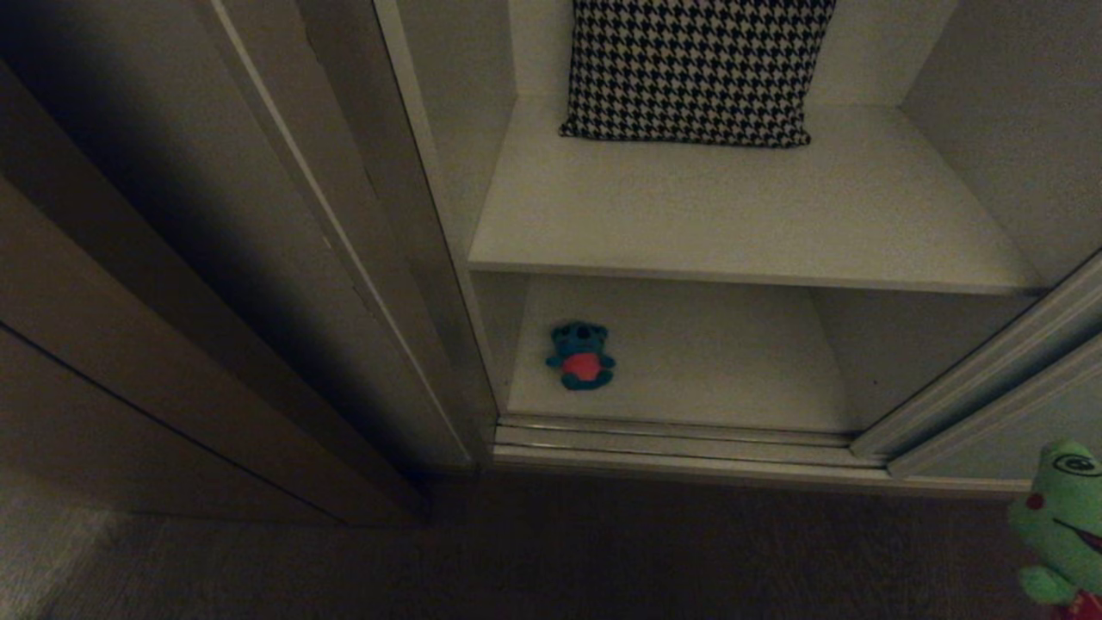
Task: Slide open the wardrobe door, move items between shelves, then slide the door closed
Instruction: Place the green doll on the lower shelf
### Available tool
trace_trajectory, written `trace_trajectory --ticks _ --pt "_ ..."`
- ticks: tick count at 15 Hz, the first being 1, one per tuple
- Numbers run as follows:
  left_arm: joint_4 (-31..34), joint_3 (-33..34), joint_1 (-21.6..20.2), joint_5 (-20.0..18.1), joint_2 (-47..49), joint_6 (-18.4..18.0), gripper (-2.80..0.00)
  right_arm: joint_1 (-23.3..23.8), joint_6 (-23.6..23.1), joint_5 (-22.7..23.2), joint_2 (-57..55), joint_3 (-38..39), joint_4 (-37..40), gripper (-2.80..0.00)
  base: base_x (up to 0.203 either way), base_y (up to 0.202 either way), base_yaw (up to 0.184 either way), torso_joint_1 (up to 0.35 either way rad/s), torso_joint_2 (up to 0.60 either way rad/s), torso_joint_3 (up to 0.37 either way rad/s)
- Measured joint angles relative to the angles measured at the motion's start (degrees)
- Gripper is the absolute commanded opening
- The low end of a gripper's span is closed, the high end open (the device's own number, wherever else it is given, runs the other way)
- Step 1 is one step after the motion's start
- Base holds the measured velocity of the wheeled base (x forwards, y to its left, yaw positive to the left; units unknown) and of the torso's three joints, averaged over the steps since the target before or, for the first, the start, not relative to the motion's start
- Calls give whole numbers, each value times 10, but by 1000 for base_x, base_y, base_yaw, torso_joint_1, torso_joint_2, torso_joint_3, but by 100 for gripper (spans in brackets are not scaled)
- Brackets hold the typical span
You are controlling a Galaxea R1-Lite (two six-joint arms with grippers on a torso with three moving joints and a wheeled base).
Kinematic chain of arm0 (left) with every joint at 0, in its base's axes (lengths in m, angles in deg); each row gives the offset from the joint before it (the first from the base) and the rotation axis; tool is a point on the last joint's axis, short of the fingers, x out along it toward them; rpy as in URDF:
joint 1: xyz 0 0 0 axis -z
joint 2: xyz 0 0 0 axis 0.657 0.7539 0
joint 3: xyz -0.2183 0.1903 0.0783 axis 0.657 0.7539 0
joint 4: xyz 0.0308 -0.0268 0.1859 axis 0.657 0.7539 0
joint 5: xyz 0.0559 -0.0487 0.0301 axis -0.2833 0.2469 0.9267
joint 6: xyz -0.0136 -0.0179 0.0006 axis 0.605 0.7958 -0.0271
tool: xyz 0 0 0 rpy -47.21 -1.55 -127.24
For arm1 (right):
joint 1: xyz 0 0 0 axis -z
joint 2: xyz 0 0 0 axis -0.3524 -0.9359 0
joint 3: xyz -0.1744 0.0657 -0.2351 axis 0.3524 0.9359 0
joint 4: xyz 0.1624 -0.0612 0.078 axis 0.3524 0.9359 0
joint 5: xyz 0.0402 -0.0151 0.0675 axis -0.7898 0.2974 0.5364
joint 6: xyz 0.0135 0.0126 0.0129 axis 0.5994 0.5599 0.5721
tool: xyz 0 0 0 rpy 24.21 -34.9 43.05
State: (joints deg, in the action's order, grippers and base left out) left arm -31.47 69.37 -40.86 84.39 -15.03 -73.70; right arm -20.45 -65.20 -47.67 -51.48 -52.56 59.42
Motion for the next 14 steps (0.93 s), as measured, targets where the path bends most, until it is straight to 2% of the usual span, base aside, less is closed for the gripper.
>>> trace_trajectory --ticks 7,14 --pt "0 0 0 0 0 0 -280 1 23 0 0 6 -13 -280 0 0 0 0 0 0" --pt "0 0 0 0 0 -1 -280 1 -4 -3 0 11 -31 -280 0 0 0 0 0 0"
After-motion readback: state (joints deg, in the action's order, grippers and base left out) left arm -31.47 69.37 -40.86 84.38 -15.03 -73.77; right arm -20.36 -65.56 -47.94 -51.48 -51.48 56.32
